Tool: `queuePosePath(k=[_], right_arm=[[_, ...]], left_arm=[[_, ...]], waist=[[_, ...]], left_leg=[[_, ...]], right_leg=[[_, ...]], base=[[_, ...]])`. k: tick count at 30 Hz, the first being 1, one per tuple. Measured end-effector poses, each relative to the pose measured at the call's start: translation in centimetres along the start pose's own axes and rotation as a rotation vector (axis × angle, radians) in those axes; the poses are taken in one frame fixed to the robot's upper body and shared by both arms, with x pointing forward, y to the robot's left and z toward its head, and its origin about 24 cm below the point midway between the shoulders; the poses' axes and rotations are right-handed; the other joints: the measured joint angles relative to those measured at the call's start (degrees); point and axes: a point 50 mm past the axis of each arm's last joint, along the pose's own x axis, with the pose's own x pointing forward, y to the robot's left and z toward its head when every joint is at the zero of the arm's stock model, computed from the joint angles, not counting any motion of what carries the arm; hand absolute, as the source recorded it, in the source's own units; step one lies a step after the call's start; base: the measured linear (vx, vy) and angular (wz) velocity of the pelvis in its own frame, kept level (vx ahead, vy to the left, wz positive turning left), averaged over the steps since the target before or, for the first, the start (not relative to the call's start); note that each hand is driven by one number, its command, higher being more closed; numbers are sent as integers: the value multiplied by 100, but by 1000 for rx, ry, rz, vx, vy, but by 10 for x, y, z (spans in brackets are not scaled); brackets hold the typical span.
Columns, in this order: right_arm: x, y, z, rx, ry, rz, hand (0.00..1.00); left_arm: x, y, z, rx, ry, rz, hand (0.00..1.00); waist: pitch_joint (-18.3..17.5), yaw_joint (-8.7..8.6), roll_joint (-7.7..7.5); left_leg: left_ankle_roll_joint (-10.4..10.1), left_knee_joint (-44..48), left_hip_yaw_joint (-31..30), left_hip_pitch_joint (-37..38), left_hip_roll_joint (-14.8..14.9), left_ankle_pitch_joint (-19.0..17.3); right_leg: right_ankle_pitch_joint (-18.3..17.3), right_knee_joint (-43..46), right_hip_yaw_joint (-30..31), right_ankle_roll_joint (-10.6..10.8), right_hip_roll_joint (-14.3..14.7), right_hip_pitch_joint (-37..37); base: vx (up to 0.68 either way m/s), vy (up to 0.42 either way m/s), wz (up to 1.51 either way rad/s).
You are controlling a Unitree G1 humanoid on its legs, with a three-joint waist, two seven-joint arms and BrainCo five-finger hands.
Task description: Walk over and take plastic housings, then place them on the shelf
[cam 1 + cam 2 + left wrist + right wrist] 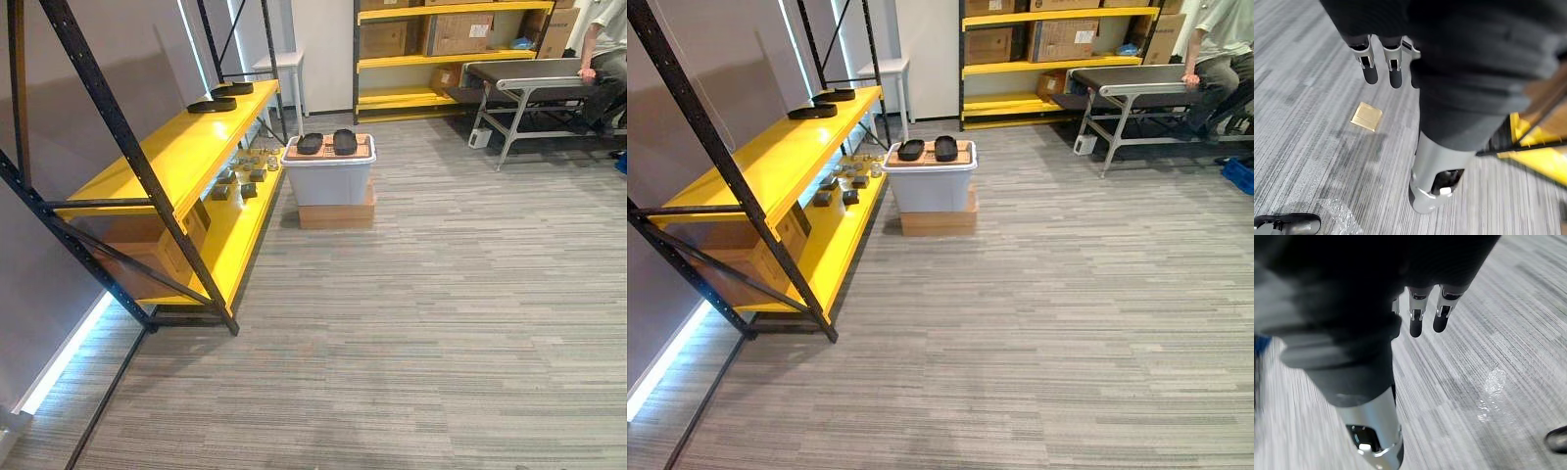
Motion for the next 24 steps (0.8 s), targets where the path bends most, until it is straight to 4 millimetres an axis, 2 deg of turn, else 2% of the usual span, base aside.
queuePosePath(k=[4, 10, 13, 16, 19, 24], right_arm=[[-1, 0, -4, -51, 14, 37, 0], [-2, -2, -7, -17, 22, 21, 0], [-3, -5, -13, 71, 37, -24, 0], [-6, -9, -29, 113, 91, -71, 0], [-8, -1, -39, 144, 118, -70, 0], [-9, 7, -44, 192, 134, -74, 0]], left_arm=[[0, 2, 1, 5, -15, 2, 0], [-1, 2, -2, -2, -6, -1, 0], [-3, 4, -10, -27, 20, 5, 0], [-4, 3, -18, -50, 49, 10, 0], [-6, -3, -23, -57, 70, 1, 0], [-7, -8, -26, -63, 81, -11, 0]], waist=[[-12, -13, -16], [-62, -62, -43], [-131, -75, -55], [-217, -88, -82], [-261, -106, -132], [-310, -88, -171]], left_leg=[[-3, -78, -11, 161, 1, 2], [-3, -116, 27, 185, -11, 1], [-3, -176, 100, 252, -12, 3], [-1, -213, 103, 270, -13, 9], [-7, -311, 105, 297, -14, 47], [-5, -409, 104, 362, -25, 69]], right_leg=[[-12, -20, -3, 18, 6, 133], [-11, -23, 19, 21, -4, 123], [-6, -83, 56, 28, -2, 167], [-1, -119, 57, 36, 1, 182], [10, -163, 54, 51, 7, 185], [15, -210, 45, 60, 7, 223]], base=[[29, -11, 1], [-3, -2, -2], [-15, -9, -12], [0, 0, 0], [0, 0, 0], [0, 0, 0]])
